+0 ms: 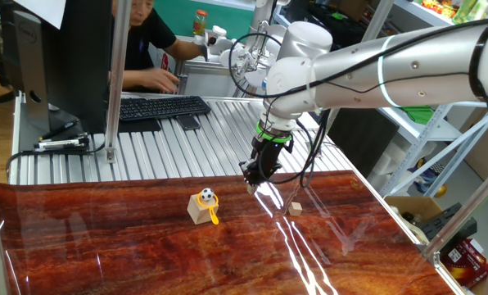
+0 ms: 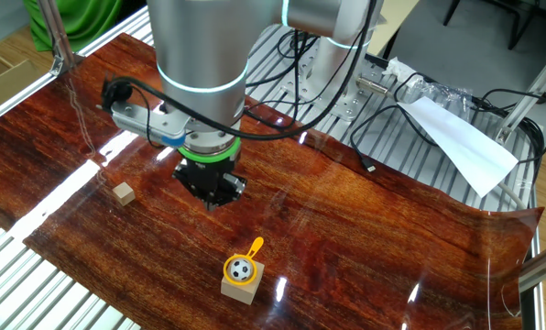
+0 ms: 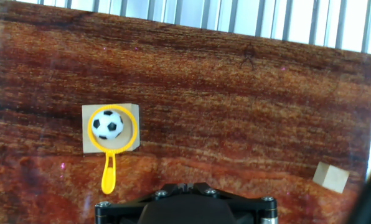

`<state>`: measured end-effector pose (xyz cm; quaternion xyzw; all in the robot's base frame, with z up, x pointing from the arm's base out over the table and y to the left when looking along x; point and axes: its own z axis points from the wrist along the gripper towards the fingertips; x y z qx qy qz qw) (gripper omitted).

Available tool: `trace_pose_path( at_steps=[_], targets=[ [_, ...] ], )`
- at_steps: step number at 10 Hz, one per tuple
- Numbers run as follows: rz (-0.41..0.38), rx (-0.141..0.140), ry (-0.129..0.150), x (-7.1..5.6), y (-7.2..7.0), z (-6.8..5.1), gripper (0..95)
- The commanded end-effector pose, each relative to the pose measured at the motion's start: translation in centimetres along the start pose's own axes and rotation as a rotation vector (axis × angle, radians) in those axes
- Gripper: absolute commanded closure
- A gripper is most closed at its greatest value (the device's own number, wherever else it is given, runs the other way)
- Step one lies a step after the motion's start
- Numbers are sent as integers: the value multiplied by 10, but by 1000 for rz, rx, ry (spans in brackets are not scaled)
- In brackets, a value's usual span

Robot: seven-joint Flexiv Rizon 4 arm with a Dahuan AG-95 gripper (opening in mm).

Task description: Attach the bubble ring to the ball

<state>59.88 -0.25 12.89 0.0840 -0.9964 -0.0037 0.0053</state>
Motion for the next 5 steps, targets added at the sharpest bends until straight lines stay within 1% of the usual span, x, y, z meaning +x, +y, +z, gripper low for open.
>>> trace_pose_path(
  at_steps=[1,3,4,5],
  targets=[
    [-18,-21,19,1,0,0,950],
    [-28,-31,42,1,0,0,950],
    [-36,-32,43,1,0,0,950],
    [-52,-40,48,1,0,0,950]
  ],
)
